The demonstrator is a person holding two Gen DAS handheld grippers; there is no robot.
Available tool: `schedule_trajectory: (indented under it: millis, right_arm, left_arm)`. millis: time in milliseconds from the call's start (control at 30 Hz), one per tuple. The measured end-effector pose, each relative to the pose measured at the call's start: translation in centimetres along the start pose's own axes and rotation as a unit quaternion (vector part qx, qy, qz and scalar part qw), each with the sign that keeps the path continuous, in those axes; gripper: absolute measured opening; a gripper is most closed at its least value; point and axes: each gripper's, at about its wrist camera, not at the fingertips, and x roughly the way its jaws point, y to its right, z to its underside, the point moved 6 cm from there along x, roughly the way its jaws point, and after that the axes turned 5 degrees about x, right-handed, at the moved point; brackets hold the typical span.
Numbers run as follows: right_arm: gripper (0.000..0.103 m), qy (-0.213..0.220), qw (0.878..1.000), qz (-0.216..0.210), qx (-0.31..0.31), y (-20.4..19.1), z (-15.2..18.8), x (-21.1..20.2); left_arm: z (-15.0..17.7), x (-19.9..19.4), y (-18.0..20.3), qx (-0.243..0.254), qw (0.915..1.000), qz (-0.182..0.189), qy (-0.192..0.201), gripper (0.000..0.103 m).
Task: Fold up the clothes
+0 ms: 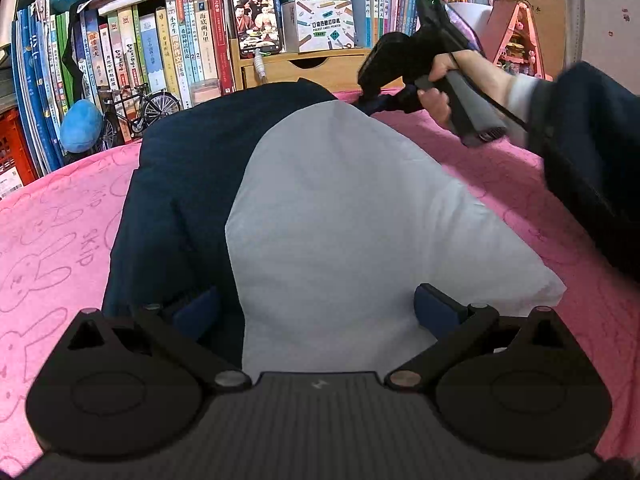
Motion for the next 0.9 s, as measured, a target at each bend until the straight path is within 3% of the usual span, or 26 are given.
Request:
schedule_trajectory:
  millis: [33,100,167,233,300,400,433,500,567,633,667,800,900]
  right_arm:
    - [0.012,0.002,1.000,-0.002,0.024,0.8,-0.8,0.5]
    - [0.016,-0.007,0.996,-0.048,0.075,1.7,-1.3,-0.1]
    - [0.025,-0.024,0.995,-0.083,0.056,1.3,-0.3,-1.8]
    - [0.041,-0.030,0.995,-0.097,-0.017,0.3,2.1,-4.7]
    - [0.042,-0.019,0.989,-0.106,-0.097,-0.5,5.1,-8.1]
    - [0.049,0.019,0.967,-0.101,-0.235,-2.4,10.1,-11.9]
    - [0.052,0.031,0.956,-0.094,-0.278,-3.1,11.6,-12.6]
    - [0.053,0.036,0.935,-0.078,-0.343,-4.2,14.0,-12.1]
    - [0.055,0.029,0.924,-0.066,-0.375,-4.5,15.8,-11.0]
    - [0.056,0.041,0.915,-0.054,-0.397,-4.7,17.1,-10.5]
    - [0.056,0.047,0.910,-0.048,-0.409,-4.7,17.7,-10.3]
    - [0.057,0.059,0.891,-0.020,-0.449,-5.5,18.8,-10.1]
    - [0.056,0.070,0.881,-0.008,-0.467,-5.9,19.6,-10.2]
  left_arm:
    - [0.0,0.0,0.0,0.000,1.0000,0.000,0.000,0.103]
    - [0.0,0.0,0.0,0.000,1.0000,0.000,0.000,0.103]
    - [0.1,0.0,0.0,-0.001,1.0000,0.000,0.001,0.103]
    - [0.1,-0.1,0.0,0.000,1.0000,0.000,0.001,0.103]
    - [0.2,-0.2,-0.1,-0.004,1.0000,0.002,0.007,0.103]
    - [0.2,-0.8,-0.6,-0.017,0.9995,0.012,0.024,0.102]
    - [-0.2,-1.7,-1.4,-0.047,0.9971,0.047,0.037,0.099]
    - [-1.1,-3.6,-2.9,-0.108,0.9851,0.118,0.062,0.099]
    - [-3.2,-5.8,-5.2,-0.175,0.9616,0.189,0.095,0.101]
    - [-6.9,-6.3,-7.6,-0.216,0.9441,0.223,0.110,0.102]
    - [-9.2,-5.7,-8.6,-0.223,0.9414,0.229,0.109,0.102]
    - [-15.7,0.6,-8.8,-0.193,0.9526,0.228,0.058,0.098]
    - [-17.8,6.4,-8.3,-0.195,0.9581,0.208,0.023,0.088]
